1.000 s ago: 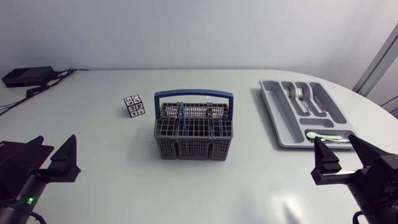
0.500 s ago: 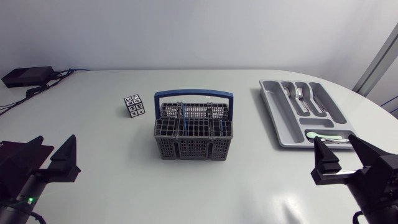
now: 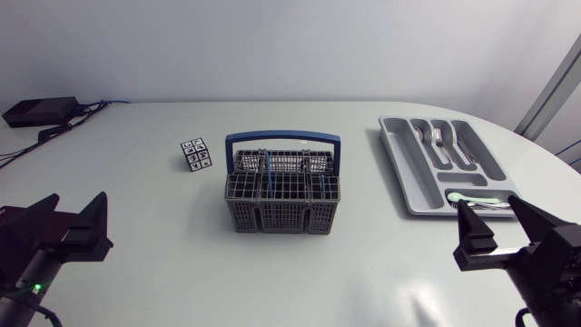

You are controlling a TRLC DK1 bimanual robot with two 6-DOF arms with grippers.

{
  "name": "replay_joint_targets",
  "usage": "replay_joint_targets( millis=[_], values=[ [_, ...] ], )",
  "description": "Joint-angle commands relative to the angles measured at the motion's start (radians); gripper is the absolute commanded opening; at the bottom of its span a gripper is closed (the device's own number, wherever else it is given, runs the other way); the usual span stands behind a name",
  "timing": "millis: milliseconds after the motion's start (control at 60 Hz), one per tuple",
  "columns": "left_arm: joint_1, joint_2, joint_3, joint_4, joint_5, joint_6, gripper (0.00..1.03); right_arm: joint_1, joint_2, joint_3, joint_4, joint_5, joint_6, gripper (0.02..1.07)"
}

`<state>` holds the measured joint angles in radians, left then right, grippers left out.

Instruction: Transfer all utensils from the basket to the drawer tray.

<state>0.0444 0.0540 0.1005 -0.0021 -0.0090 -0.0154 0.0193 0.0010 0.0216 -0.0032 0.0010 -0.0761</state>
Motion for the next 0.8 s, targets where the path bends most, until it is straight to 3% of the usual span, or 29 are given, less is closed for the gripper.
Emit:
replay_joint_targets(
  millis=[0, 233, 417, 517, 617, 667, 783],
  values=[
    [-0.003, 0.096, 0.085, 0.004, -0.005, -0.004, 0.96, 0.016, 0.017, 0.035, -0.006, 0.002, -0.013, 1.03],
    [-0.054, 0.287, 0.229, -0.058, -0.005, -0.078, 0.95, 0.045, 0.122, 0.097, 0.000, 0.013, -0.013, 1.03],
    [-0.121, 0.454, 0.367, -0.191, -0.028, -0.100, 0.93, 0.122, 0.238, 0.155, 0.003, 0.051, -0.008, 1.03],
    [-0.159, 0.569, 0.450, -0.283, -0.031, -0.052, 0.93, 0.188, 0.312, 0.199, 0.000, 0.076, -0.007, 1.03],
    [-0.189, 0.687, 0.528, -0.366, -0.026, 0.086, 0.93, 0.220, 0.412, 0.248, -0.004, 0.076, 0.004, 1.03],
    [-0.199, 0.724, 0.554, -0.384, 0.010, 0.157, 0.93, 0.231, 0.464, 0.276, -0.006, 0.077, 0.021, 1.03],
    [-0.206, 0.771, 0.588, -0.409, 0.104, 0.166, 0.93, 0.278, 0.525, 0.311, -0.011, 0.076, 0.039, 1.03]
  ],
)
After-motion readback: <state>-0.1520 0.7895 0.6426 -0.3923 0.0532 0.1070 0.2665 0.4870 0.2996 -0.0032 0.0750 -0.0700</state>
